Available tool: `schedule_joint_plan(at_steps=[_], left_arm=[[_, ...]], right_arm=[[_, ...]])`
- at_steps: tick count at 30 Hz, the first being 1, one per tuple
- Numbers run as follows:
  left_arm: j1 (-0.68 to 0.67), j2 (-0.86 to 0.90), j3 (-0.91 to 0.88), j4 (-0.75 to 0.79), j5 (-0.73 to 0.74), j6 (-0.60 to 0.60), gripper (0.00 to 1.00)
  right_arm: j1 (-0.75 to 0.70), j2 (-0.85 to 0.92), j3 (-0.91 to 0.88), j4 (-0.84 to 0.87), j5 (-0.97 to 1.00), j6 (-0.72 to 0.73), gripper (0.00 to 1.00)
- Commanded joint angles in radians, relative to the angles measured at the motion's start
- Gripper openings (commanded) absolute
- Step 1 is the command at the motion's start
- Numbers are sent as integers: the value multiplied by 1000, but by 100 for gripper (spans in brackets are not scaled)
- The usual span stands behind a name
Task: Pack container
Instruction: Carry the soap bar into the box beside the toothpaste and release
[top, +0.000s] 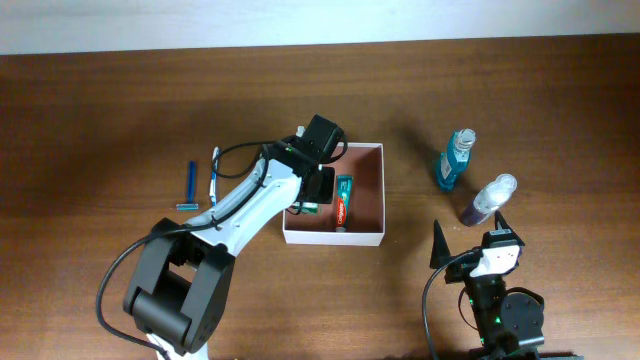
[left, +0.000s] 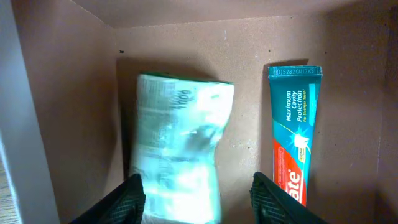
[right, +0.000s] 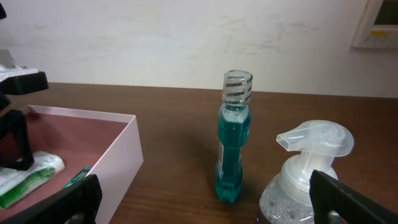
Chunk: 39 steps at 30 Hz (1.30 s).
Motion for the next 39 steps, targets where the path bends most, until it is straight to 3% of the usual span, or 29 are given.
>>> schedule_joint_plan(at_steps=[1,8,13,16,21,25,36,39], left_arm=[[-6,12,21,-6,-8,-9,56],[-10,-11,174,-159,-4,-3,55],[3,-59,371,-331,-36,167,56],[30,-87,402,-406,-141,180,68],[137,-92,391,-492,-161,185,68],[230,-90,359,-473,-64,311,70],[444,-90,193,-350,54,377,70],[487,-90,56,-246,101,385,71]], right_arm=[[-8,-8,-8,-4,-2,-6,99],[-8,-8,-8,-4,-2,-6,99],[-8,-8,-8,-4,-2,-6,98],[-8,-8,-8,-4,-2,-6,98],[-8,-8,-8,-4,-2,-6,98],[-8,-8,-8,-4,-2,-6,98],[-8,-8,-8,-4,-2,-6,98],[-8,-8,-8,-4,-2,-6,98]])
